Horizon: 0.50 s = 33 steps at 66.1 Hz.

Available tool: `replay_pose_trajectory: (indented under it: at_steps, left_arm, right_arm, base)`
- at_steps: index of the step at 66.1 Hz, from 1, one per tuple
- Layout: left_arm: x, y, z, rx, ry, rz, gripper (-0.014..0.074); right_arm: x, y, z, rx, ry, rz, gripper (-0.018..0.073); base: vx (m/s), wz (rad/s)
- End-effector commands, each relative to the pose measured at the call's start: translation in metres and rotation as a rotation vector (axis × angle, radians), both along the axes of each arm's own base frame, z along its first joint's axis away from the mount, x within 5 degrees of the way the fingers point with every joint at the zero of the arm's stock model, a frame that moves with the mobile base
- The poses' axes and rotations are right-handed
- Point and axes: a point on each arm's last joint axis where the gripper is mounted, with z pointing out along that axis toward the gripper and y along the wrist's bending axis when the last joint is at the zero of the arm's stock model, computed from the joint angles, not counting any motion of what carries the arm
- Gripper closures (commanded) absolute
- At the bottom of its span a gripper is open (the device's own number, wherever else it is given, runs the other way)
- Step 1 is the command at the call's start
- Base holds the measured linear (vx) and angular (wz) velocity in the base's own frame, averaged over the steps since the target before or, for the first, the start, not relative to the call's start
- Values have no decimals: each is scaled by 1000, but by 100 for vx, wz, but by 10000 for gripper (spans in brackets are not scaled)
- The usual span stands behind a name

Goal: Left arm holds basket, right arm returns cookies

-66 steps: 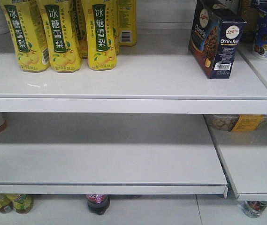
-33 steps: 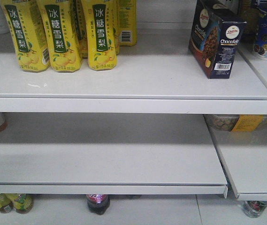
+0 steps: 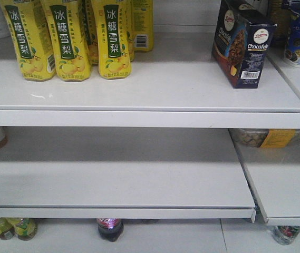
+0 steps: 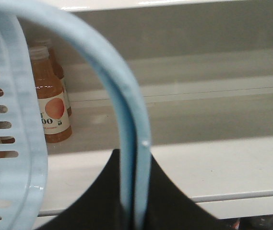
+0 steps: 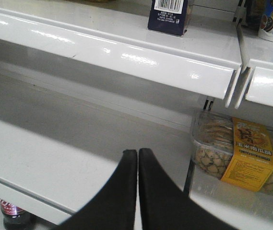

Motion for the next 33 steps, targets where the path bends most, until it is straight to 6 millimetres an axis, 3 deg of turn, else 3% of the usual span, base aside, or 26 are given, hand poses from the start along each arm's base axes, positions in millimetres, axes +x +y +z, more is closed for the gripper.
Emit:
replay_pose_trajectory:
  at_steps: [1,33]
  left_arm:
    - [-2,0,18,16,-142,2,603]
    - [-2,0,18,16,-142,2,603]
  right_arm:
    - [0,2,7,17,-3,14,567]
    - [0,1,7,3,-5,1,567]
  base:
    - [0,0]
    - [0,0]
